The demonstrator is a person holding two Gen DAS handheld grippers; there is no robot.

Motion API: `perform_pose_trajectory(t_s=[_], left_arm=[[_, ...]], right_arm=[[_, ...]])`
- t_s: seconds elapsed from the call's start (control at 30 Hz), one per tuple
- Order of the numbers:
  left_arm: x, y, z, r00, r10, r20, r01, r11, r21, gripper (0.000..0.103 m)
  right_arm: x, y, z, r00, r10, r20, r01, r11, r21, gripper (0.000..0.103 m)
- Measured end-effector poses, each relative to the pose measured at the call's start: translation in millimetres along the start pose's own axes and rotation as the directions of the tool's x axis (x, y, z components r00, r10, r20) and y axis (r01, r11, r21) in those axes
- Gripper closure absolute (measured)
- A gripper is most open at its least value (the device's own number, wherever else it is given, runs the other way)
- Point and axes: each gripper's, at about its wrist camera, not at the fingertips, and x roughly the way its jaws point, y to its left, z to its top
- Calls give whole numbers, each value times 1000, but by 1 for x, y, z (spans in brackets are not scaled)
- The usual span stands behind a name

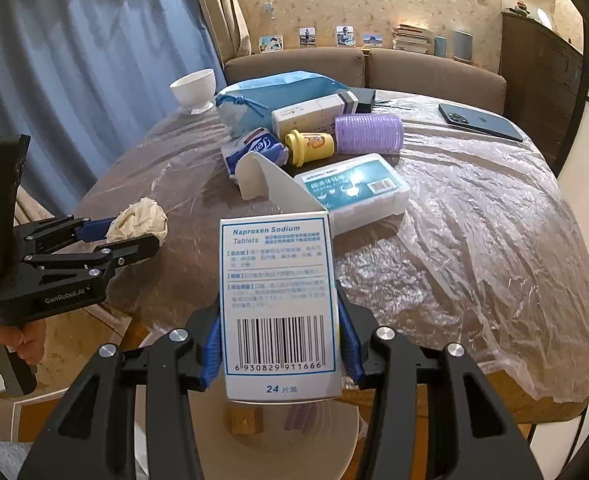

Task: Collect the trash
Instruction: 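Carry the tissue and Naproxen box down over the white bin with both tools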

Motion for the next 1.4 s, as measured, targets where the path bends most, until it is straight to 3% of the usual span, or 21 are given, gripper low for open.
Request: perform_pose_trajectory(t_s=[0.57,1.4], left_arm=[[-12,-31,-21,999,52,-9,-51,996,69,51],[-23,-59,-55,997,54,-58,-46,990,131,51]], right_arm=[[-11,4,-22,999,34,-30,-35,998,-52,57],[-23,9,-60,994,71,-89,-78,994,-82,57]])
